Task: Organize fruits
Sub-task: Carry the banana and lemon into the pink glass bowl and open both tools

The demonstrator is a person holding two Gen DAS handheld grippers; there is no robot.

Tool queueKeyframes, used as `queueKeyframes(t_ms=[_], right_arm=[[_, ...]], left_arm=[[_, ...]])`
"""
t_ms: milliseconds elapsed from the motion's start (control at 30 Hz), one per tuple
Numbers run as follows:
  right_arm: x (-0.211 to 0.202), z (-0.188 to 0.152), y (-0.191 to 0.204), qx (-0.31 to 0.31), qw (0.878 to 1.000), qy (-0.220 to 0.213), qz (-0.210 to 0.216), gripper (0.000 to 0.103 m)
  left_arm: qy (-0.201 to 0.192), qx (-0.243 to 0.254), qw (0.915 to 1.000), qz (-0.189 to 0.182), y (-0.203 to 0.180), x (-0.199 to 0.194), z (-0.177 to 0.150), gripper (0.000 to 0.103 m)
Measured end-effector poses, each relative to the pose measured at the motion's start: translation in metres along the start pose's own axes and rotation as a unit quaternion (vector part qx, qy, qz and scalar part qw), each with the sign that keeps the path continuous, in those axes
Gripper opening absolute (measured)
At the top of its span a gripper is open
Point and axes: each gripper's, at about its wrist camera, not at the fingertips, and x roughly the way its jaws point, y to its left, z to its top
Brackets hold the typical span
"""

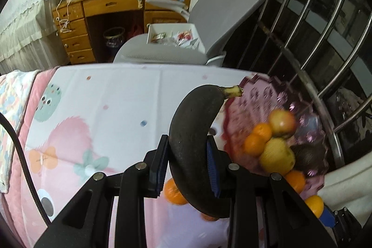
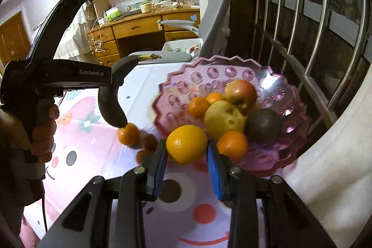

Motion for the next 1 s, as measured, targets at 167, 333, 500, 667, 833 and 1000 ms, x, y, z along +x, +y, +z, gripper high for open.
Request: queueKeyframes(t_ms=[167,333,500,667,833,1000], right_arm=[[0.006,0.0,-0.027,0.0,1.0,0.008,0.002,0.034],[0.014,-0.002,-0.054,0.003,1.0,0.023,0.005,0.034],[0.023,-0.003,-0.075,0.005,0.999,0.038,0.007,0.034],[0.027,-0.003,-0.089,0.006,0.999,0.044,0.012,0.034],[0.033,-0.003,-0.098,0.004,0.999,0.05,0.018,0.034],[0.038,-0.002,-0.104,0.021,0.997,0.06,0.032,0.043]], left_arm=[[-0.01,0.0,0.9999,-0.002,-0.033,0.004,0.009,0.029],[0.002,0.0,1.0,-0.004,-0.06,0.015,0.008,0.029],[0.024,-0.002,0.9997,0.001,-0.078,0.03,-0.001,0.029],[0.047,-0.014,0.9988,0.006,-0.086,0.046,-0.013,0.029],[0.064,-0.019,0.9977,0.009,-0.091,0.058,-0.02,0.03],[0.045,-0.008,0.9989,0.011,-0.094,0.051,-0.013,0.054]])
